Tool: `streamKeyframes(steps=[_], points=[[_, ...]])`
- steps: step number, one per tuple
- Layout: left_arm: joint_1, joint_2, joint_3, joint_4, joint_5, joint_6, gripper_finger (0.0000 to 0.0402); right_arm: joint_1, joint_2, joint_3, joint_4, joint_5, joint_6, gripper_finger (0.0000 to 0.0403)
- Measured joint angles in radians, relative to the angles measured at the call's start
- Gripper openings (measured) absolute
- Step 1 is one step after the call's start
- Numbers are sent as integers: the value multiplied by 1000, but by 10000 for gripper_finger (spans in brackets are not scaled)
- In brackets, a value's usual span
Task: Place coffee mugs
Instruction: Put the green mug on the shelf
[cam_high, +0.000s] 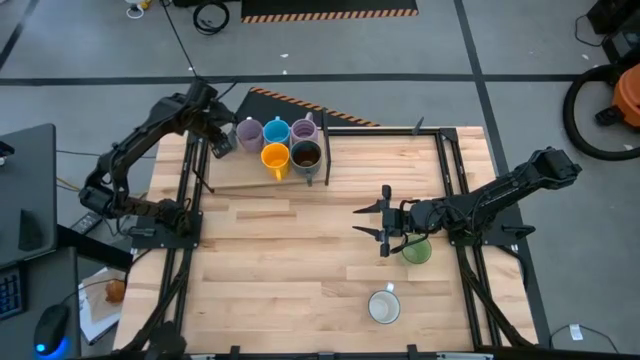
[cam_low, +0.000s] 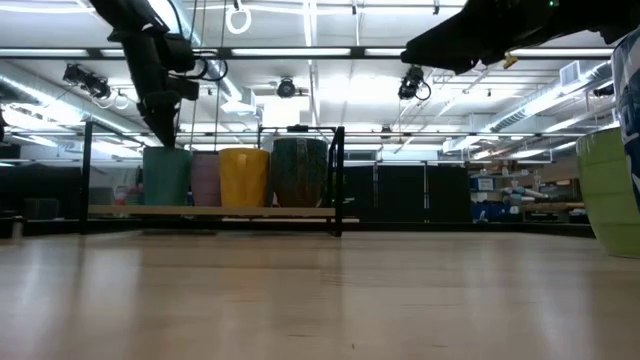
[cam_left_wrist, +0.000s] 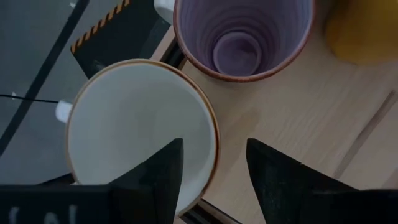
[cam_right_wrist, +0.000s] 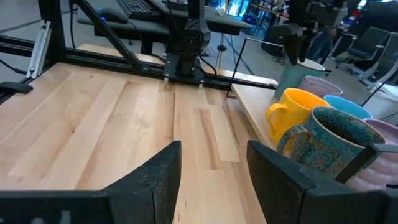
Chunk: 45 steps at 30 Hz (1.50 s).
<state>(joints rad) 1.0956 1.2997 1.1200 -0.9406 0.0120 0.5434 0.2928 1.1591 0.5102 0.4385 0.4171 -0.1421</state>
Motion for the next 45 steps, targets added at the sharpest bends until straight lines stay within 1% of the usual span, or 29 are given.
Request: streamKeyframes(steps=[9,13,17,21,25,29,31,35,37,40,45], points=[[0,-81,4,-3,-2,1,183,0,0,0,2,0,-11,188],[-2,-124,35,-11,-1,-2,183,0,0,0,2,0,-11,188],[-32,-166,75,-28,20,-15,183,0,0,0,2,0,-11,188],[-87,-207,85,-30,115,-80,183,0,0,0,2,0,-11,188],[-168,-230,85,-40,265,-199,183,1,0,0,-29,1,-11,188],[-270,-241,85,-44,414,-282,181,10,0,0,-45,43,-11,188],[-332,-242,85,-49,441,-305,179,18,0,0,-45,65,-11,188],[-453,-241,84,-43,436,-301,176,30,0,37,-85,105,-10,188],[-515,-242,67,12,436,-308,176,30,0,81,-161,113,9,187],[-599,-252,-6,126,427,-336,176,30,0,161,-319,114,73,187],[-693,-256,-135,267,315,-350,176,25,0,263,-551,114,176,186]])
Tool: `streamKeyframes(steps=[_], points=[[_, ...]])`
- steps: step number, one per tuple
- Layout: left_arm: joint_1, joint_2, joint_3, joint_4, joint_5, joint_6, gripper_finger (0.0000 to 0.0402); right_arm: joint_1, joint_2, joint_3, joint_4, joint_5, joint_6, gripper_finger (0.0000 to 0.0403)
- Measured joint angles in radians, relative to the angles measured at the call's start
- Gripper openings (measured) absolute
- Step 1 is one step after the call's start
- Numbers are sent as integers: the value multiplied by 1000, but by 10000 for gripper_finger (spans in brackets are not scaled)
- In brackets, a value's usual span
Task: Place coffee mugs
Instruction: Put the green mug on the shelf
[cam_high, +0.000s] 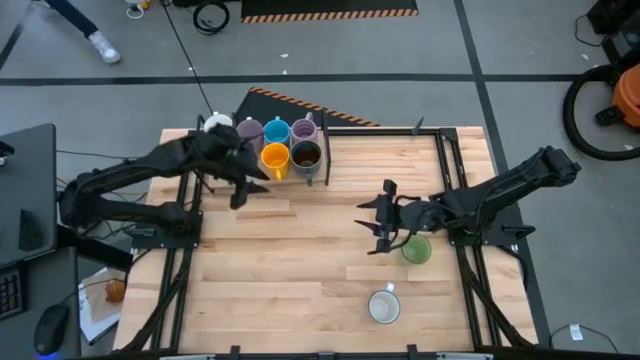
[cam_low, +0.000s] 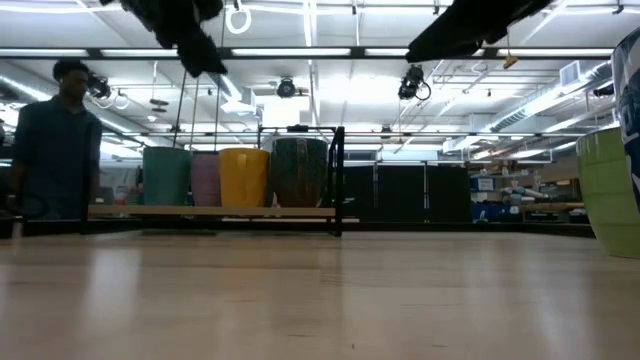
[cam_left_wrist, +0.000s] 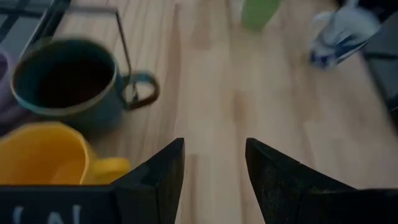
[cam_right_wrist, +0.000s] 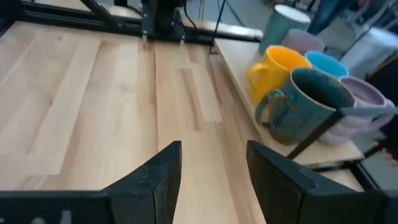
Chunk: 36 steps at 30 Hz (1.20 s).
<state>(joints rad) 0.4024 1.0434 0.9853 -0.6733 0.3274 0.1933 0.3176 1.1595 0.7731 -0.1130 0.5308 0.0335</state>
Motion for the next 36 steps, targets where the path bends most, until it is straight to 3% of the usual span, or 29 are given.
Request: streamKeyframes(steps=[7,15,23,29,36], points=[[-56,0,-183,215,-40,-46,176,0,0,94,-227,-7,130,186],[-128,1,-315,398,-41,-142,176,0,0,179,-504,-88,260,186],[-205,1,-333,427,-124,-183,176,-14,8,256,-809,-239,303,186],[-226,1,-333,447,-130,-249,176,-37,103,309,-1030,-391,364,186],[-237,1,-333,446,-129,-296,176,-14,290,458,-1275,-371,349,186]])
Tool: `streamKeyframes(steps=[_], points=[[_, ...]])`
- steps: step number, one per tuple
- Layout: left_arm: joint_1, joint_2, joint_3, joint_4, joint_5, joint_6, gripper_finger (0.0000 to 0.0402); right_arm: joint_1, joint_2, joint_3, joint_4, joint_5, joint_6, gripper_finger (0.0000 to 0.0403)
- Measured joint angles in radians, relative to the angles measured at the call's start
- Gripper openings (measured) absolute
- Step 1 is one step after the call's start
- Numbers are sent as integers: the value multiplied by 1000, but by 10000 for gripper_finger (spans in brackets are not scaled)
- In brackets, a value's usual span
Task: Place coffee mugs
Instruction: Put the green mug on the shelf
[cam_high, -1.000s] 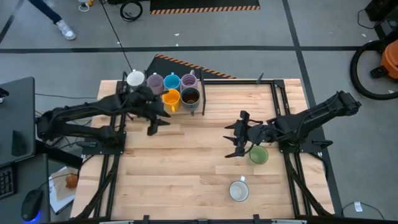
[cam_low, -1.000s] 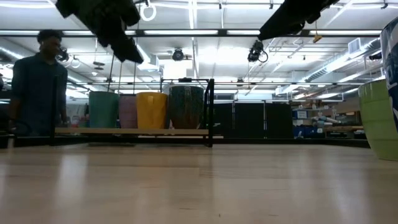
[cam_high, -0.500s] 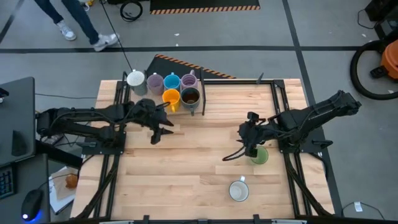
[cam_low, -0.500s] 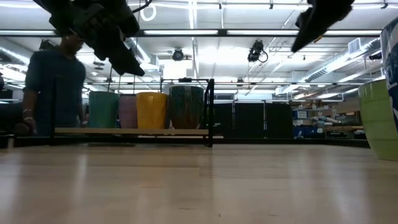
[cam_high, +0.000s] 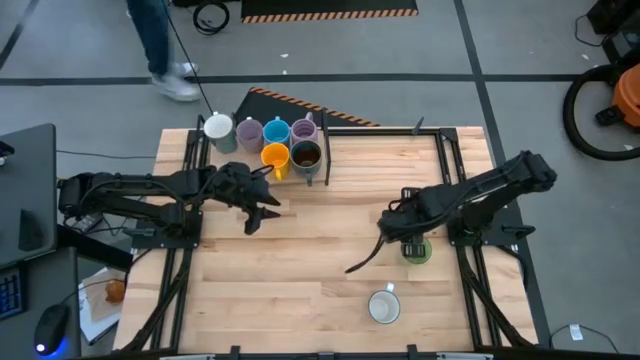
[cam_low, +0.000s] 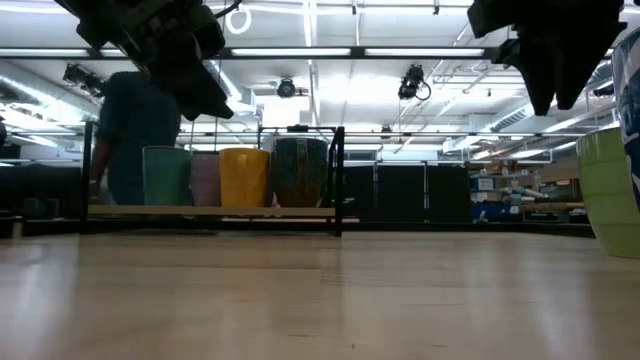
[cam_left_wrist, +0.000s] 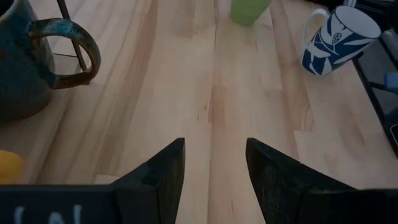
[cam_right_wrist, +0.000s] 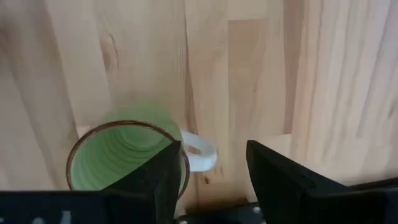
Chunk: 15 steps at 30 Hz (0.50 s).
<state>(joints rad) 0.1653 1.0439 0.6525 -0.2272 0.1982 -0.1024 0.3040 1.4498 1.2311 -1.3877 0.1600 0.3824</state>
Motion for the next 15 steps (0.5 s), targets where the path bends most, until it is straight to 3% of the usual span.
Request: streamKeyframes(steps=[7,15], points=[[-23,0,0,-3,0,-28,176,4,62,31,-27,-56,-61,186],[-57,0,0,-3,0,-49,176,30,64,34,-30,-38,-208,186]])
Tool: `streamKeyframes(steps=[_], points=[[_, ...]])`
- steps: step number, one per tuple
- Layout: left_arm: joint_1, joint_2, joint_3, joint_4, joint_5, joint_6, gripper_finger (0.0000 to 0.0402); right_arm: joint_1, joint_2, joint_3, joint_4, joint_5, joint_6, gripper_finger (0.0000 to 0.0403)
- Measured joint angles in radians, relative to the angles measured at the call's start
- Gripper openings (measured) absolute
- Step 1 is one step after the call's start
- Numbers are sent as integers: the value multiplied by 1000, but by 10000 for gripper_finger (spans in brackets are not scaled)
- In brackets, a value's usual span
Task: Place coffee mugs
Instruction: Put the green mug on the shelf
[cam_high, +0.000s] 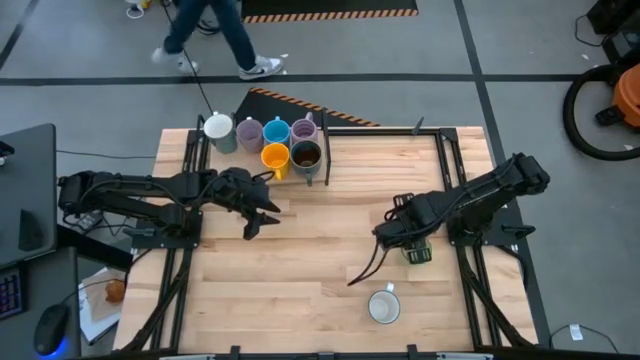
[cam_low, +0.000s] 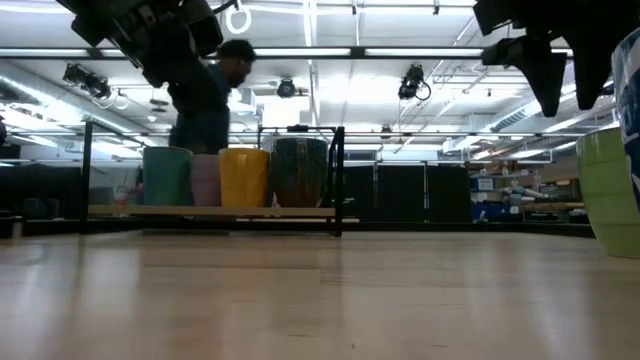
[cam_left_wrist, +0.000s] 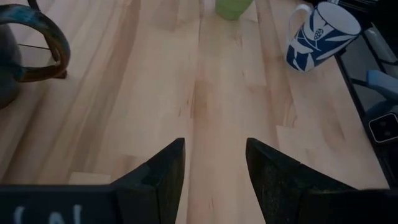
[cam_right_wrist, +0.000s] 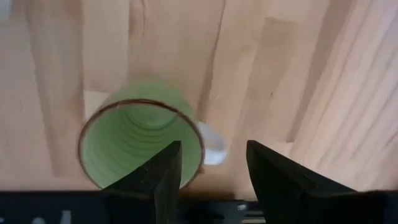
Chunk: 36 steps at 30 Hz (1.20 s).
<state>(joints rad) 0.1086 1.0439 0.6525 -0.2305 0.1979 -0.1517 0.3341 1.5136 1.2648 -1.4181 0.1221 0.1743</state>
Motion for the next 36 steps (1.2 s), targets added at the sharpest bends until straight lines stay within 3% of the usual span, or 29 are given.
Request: streamKeyframes(steps=[8,23,36], points=[[-2,0,0,-1,1,-29,176,25,43,-1,57,-35,-219,185],[-2,0,0,-16,1,-33,176,25,147,-5,86,-89,-283,155],[-2,0,0,-60,9,-76,176,27,154,-5,96,-113,-199,57]])
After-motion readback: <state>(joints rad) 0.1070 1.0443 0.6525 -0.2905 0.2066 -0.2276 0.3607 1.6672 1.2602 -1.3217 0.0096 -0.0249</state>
